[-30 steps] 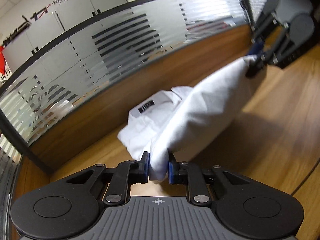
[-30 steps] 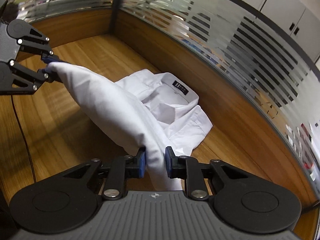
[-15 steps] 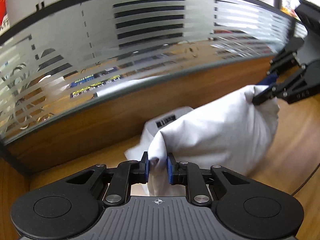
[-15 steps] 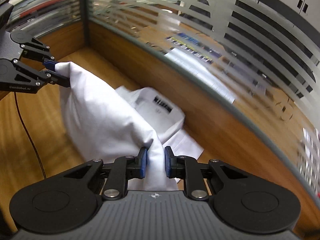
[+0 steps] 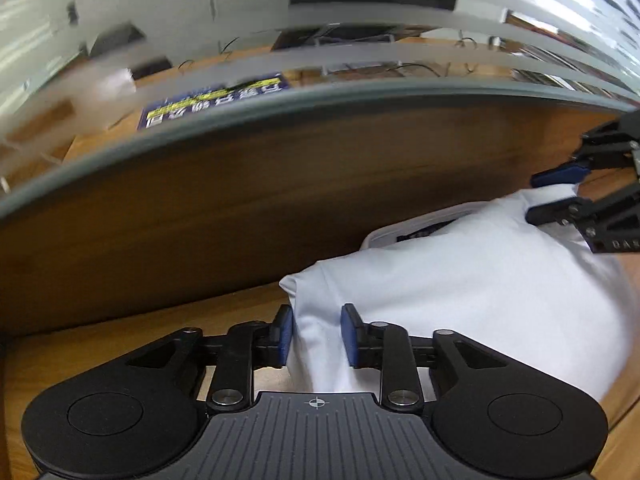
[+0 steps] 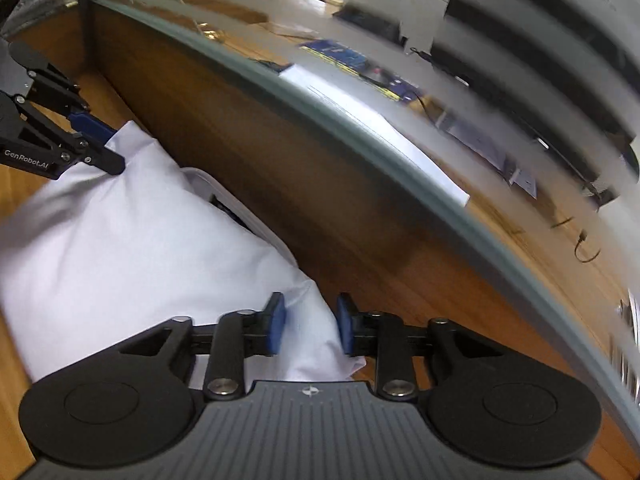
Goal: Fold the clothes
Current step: 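Fold the lifted shirt over onto itself and open both grippers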
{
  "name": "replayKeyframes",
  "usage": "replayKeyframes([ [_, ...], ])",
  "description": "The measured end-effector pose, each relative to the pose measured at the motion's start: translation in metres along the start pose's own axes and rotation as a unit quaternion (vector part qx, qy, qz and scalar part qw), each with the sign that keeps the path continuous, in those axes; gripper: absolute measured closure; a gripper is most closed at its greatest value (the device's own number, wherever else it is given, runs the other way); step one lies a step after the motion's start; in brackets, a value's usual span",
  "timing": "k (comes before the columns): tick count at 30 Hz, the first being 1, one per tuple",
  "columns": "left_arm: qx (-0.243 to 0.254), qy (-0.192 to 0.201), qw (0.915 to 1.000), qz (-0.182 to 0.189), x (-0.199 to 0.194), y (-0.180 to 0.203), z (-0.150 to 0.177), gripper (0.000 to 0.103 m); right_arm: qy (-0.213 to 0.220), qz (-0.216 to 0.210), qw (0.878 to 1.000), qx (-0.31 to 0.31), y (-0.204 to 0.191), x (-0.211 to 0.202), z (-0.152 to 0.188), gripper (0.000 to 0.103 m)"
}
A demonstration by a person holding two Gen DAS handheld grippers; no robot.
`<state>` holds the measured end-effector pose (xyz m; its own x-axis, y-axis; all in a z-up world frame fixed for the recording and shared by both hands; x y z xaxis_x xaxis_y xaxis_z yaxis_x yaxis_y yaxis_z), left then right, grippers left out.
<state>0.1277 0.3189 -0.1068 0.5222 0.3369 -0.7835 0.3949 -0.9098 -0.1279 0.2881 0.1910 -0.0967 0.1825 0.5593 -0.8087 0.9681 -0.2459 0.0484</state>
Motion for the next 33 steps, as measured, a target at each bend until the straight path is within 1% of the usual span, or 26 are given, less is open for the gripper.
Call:
replayKeyframes([
  [2, -0.020, 0.016, 0.9997, -0.006, -0.013, -0.004, 0.001, 0.071, 0.009, 0.012, 1.000, 0.003, 0.000, 0.008, 0.005, 0.066],
  [5, -0.048, 0.052, 0.9974, -0.011, -0.041, -0.015, -0.009, 0.071, 0.051, 0.026, 0.997, 0.041, -0.003, -0.029, 0.009, 0.066],
  [7, -0.062, 0.077, 0.9951, -0.006, -0.062, -0.013, -0.010, 0.069, 0.076, 0.025, 0.994, 0.072, -0.007, -0.052, 0.014, 0.066],
  [9, -0.058, 0.089, 0.9943, 0.008, -0.079, -0.003, -0.007, 0.066, 0.096, 0.018, 0.990, 0.103, -0.015, -0.072, 0.021, 0.066],
  [10, -0.050, 0.090, 0.9945, 0.016, -0.083, 0.004, -0.005, 0.065, 0.099, 0.011, 0.988, 0.120, -0.019, -0.075, 0.025, 0.066],
  [14, -0.018, 0.062, 0.9977, 0.022, -0.074, 0.029, 0.007, 0.065, 0.084, -0.005, 0.983, 0.161, -0.038, -0.062, 0.039, 0.066],
  [17, -0.010, 0.033, 0.9993, 0.017, -0.055, 0.036, 0.020, 0.064, 0.066, -0.006, 0.981, 0.181, -0.041, -0.038, 0.048, 0.066],
  [18, -0.010, 0.029, 0.9994, 0.016, -0.051, 0.035, 0.024, 0.063, 0.058, -0.006, 0.981, 0.186, -0.042, -0.030, 0.052, 0.065],
  [21, 0.001, 0.029, 0.9995, 0.014, -0.040, 0.034, 0.034, 0.056, 0.041, -0.009, 0.982, 0.185, -0.042, -0.014, 0.063, 0.065],
  [23, 0.007, 0.025, 0.9996, 0.013, -0.029, 0.033, 0.039, 0.056, 0.032, -0.012, 0.983, 0.182, -0.043, -0.002, 0.065, 0.064],
  [25, 0.004, 0.022, 0.9997, 0.012, -0.027, 0.033, 0.039, 0.056, 0.026, -0.013, 0.983, 0.182, -0.032, 0.009, 0.061, 0.064],
  [28, 0.002, 0.019, 0.9998, 0.008, -0.030, 0.034, 0.044, 0.056, 0.027, -0.015, 0.982, 0.188, -0.032, 0.007, 0.059, 0.063],
  [31, 0.000, 0.017, 0.9998, 0.009, -0.027, 0.037, 0.052, 0.056, 0.024, -0.020, 0.982, 0.188, -0.038, 0.005, 0.066, 0.063],
  [33, 0.001, 0.012, 0.9998, 0.012, -0.036, 0.039, 0.063, 0.056, 0.021, -0.022, 0.982, 0.187, -0.046, 0.001, 0.072, 0.063],
])
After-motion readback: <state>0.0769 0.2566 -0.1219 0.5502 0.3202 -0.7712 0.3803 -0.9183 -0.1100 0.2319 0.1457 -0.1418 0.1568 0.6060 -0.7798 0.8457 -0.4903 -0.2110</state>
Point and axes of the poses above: each gripper's, at about its wrist camera, not at the fingertips, and x roughly the way its jaws point, y to its right, z to its underside, the point moved 3 cm from there along x, roughly the way its jaws point, and after that the axes turned 8 degrees about -z, right-handed, at the moved point
